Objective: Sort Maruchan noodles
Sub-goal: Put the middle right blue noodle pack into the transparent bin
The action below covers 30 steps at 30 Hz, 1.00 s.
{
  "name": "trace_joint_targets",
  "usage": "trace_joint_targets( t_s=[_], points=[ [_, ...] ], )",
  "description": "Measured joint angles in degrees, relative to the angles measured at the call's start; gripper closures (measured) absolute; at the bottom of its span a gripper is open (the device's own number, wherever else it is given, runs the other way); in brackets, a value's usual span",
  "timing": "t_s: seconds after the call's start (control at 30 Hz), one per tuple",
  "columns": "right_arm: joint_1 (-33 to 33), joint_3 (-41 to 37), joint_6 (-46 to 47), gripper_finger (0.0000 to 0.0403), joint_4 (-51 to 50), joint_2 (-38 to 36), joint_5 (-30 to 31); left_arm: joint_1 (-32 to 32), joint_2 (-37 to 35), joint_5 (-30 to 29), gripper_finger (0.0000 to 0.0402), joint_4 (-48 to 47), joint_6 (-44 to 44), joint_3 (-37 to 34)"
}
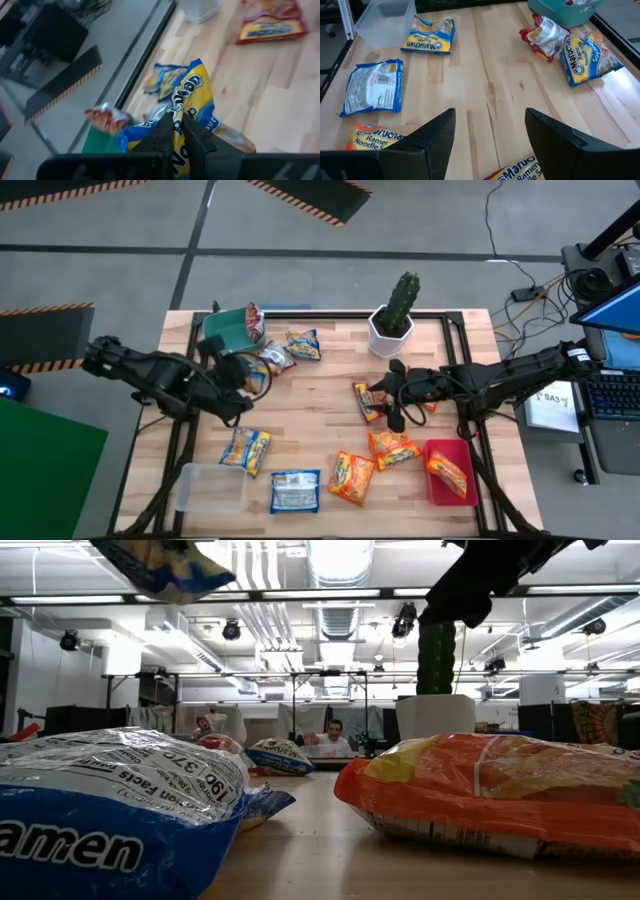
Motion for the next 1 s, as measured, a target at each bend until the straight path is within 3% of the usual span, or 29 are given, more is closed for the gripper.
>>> trace_joint_targets(
  t_s=[0.1, 0.2, 0.47, 0.6, 0.83, 1.0],
  points=[
    [0.0, -0.02, 0.11, 0.0174, -1.9, -0.13, -0.01, -0.02, -0.12, 0.53, 0.0398, -3.22, -4.24, 0.27],
    [0.0, -0.02, 2.07, 0.0174, -4.26, -0.2, -0.04, 0.0, -0.14, 6.93, 0.0398, -4.18, -7.45, 0.37],
    [0.0, -0.06, 3.65, 0.0174, -5.96, -0.2, 0.07, -1.39, 2.27, 42.5, 0.0398, -4.23, -20.13, 0.37],
    [0.0, -0.05, 3.79, 0.0174, -5.96, -0.2, 0.09, -2.87, 4.79, 54.48, 0.0397, -5.95, -25.07, 0.37],
    [0.0, -0.25, 3.96, 0.0174, -5.96, -0.15, 0.11, -5.28, 9.76, 66.23, 0.0397, -6.29, -28.75, -0.07],
    [0.0, -0.61, 3.86, 0.0174, -6.02, -0.13, 0.13, -8.25, 13.98, 70.74, 0.0396, -6.26, -29.7, -0.13]
  ],
)
